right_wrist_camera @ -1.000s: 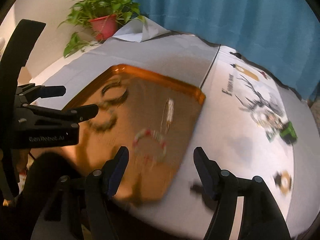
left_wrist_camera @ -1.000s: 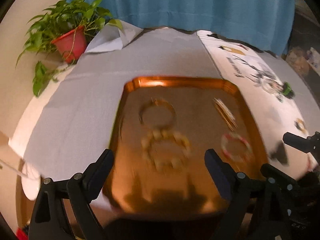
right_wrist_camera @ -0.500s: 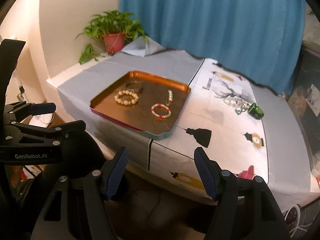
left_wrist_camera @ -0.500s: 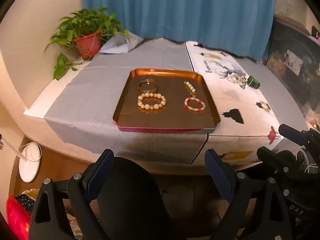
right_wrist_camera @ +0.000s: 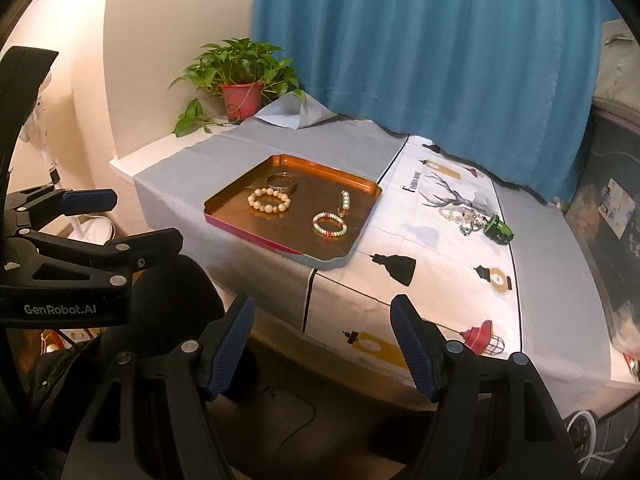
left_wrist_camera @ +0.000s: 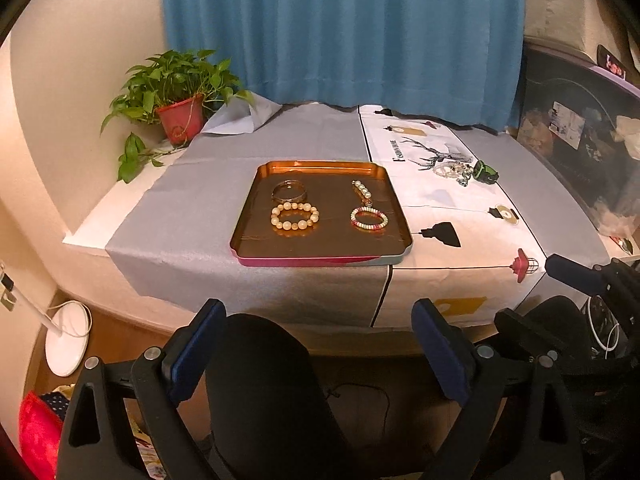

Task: Organize jewelry
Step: 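Withdraw both open tools from the tray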

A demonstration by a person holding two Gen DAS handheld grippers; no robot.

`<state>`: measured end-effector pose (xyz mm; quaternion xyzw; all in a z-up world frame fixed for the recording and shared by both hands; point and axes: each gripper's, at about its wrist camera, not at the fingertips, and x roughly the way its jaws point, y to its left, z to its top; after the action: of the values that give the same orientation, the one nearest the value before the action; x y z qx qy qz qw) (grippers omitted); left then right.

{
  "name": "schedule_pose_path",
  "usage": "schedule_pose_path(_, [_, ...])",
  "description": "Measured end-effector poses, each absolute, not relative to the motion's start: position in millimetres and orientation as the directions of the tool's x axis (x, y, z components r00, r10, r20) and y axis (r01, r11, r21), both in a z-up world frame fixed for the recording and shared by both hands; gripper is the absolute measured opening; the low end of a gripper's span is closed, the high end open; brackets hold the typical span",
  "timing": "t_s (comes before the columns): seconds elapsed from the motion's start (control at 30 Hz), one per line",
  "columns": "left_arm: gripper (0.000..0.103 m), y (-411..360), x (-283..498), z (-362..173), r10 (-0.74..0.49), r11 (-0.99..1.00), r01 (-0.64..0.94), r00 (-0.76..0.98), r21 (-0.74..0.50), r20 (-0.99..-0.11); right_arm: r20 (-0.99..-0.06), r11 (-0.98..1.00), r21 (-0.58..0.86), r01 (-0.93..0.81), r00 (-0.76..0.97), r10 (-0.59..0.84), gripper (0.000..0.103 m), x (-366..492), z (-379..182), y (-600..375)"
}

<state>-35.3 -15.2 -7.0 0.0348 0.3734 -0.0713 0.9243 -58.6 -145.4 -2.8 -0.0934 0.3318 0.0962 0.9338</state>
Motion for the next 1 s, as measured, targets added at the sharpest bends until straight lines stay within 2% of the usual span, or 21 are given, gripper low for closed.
schedule_pose_path(1.0, [0.093, -18, -28, -17, -0.103, 0.987, 0.162, 0.685, 0.014, -0.721, -0.657, 0.969, -0.099, -0.227, 0.747, 0.108, 0.071, -57, -11, -149])
